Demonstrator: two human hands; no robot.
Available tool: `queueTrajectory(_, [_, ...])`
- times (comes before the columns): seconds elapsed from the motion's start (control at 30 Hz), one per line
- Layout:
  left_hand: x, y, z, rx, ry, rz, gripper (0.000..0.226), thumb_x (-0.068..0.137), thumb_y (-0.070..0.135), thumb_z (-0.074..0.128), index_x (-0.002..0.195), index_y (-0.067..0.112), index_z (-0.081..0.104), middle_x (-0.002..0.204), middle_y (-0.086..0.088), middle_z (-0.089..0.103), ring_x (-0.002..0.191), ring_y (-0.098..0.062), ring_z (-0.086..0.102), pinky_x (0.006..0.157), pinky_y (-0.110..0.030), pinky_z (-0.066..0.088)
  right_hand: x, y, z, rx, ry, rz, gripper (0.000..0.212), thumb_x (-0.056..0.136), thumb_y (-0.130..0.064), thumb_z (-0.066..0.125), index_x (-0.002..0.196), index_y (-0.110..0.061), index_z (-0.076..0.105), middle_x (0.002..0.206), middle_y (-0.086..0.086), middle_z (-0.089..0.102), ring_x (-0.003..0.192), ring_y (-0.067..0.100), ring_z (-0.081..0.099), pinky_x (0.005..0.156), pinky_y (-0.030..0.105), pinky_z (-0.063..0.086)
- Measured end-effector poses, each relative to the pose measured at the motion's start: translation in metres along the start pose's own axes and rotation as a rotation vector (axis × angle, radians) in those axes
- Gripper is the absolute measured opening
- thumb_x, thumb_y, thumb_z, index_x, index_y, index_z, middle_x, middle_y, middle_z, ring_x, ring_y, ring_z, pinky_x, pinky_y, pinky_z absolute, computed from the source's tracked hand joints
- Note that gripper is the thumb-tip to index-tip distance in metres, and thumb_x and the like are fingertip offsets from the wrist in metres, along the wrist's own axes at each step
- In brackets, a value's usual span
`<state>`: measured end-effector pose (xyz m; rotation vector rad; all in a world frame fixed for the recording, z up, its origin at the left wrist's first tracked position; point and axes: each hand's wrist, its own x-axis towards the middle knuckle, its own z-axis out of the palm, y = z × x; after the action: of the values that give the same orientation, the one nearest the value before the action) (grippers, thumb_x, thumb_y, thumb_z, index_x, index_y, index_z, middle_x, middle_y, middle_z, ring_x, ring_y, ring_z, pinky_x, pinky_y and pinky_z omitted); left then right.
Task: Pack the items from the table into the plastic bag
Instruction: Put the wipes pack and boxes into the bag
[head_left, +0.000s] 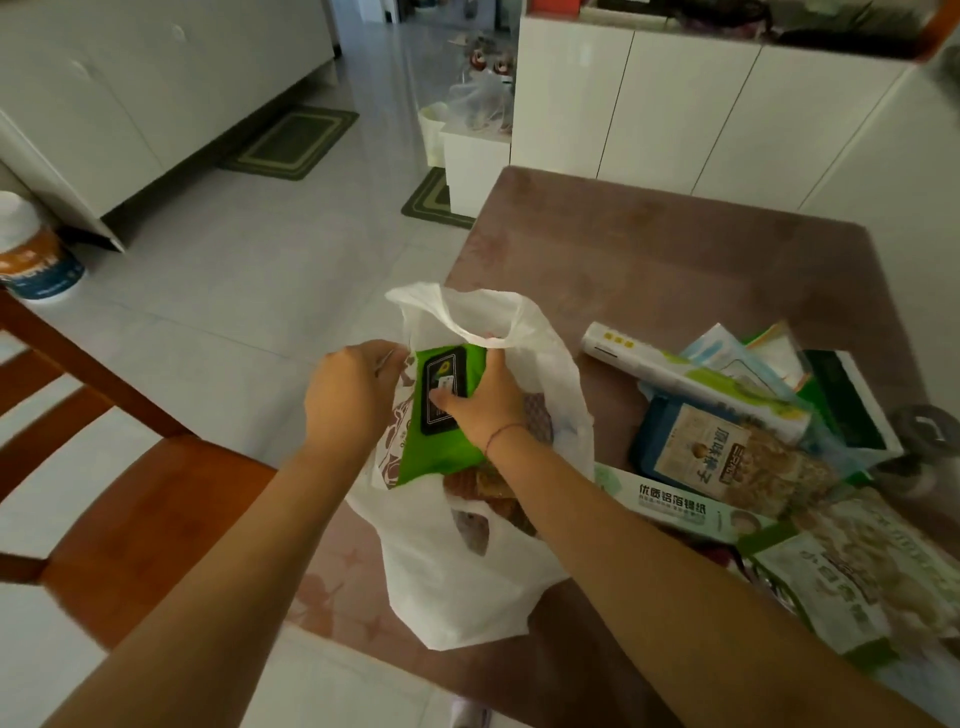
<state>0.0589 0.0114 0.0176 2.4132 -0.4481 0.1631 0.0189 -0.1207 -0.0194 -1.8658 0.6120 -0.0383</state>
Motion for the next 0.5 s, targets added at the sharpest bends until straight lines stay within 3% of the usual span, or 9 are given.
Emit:
queueTrajectory(0.13, [0.004,-0.006,0.002,0.001,0.021,0.029,0.035,0.094,0.011,0.05,0.06,0.003,0.057,0.054,-0.014,0.058,0.047,-0.021,0.047,0.047,-0.035,0.041,-0.01,0.01,0.019,-0.069,-0.008,-0.043,0.074,0.08,-0.023,0.071,0.138,-0.018,0.026,0.133,0.011,0.042,0.124,0.028,0.045,0.102,0.037,0.039])
queueTrajectory(0.2, [0.005,-0.006,0.003,-0.01,0.03,0.016,0.037,0.092,0.007,0.049,0.055,0.005,0.048,0.05,-0.017,0.051,0.045,-0.02,0.037,0.047,-0.032,0.032,-0.019,0.018,0.024,-0.135,-0.024,-0.09,0.076,0.085,-0.024,0.065,0.144,-0.02,0.018,0.134,0.012,0.038,0.124,0.029,0.044,0.103,0.037,0.04])
queueTrajectory(0.37, [0.006,0.002,0.001,-0.072,0.036,-0.009,0.034,0.095,0.013,0.049,0.063,0.007,0.058,0.049,0.007,0.049,0.043,-0.012,0.044,0.047,-0.023,0.037,-0.032,0.04,0.024,-0.371,-0.081,-0.145,0.092,0.086,-0.024,0.064,0.149,-0.029,-0.003,0.145,0.013,0.02,0.129,0.031,0.037,0.108,0.043,0.038])
queueTrajectory(0.5, [0.003,0.003,0.002,-0.066,0.034,-0.024,0.029,0.096,0.018,0.049,0.072,0.011,0.063,0.054,0.007,0.053,0.045,-0.004,0.046,0.046,-0.017,0.032,-0.034,0.047,0.023,-0.524,-0.068,-0.18,0.095,0.081,-0.03,0.069,0.149,-0.02,0.003,0.149,0.011,0.013,0.133,0.031,0.03,0.111,0.043,0.033])
